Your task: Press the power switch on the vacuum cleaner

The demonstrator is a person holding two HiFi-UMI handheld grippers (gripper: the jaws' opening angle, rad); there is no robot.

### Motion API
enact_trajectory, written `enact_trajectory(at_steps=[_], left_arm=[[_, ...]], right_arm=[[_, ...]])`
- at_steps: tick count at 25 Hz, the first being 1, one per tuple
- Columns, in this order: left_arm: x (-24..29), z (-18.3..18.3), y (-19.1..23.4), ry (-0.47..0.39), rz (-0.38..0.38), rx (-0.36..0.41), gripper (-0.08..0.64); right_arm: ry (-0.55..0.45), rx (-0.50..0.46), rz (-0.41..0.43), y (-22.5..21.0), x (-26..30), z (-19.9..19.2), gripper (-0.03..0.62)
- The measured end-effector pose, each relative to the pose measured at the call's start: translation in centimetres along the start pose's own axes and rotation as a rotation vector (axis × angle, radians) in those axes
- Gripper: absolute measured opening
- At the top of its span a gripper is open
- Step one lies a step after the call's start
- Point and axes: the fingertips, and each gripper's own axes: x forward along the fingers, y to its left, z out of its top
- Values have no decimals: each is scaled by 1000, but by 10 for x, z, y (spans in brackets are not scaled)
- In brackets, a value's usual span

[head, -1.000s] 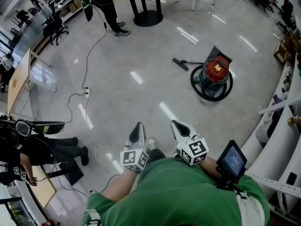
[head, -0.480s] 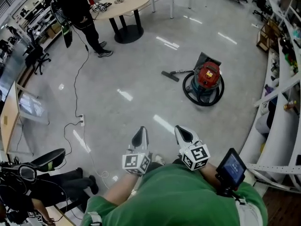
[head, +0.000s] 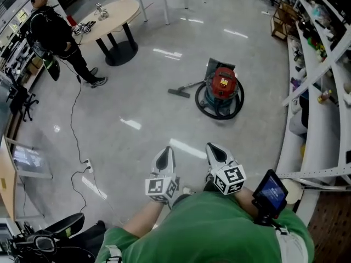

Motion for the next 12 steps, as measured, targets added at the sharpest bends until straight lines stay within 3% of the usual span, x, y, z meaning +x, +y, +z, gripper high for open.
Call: enact_trajectory(at_steps=[12], left_arm=[[145,13,-69,26,-117,57,8]], right_arm=[[-72,50,-115,-140,27,44,3]])
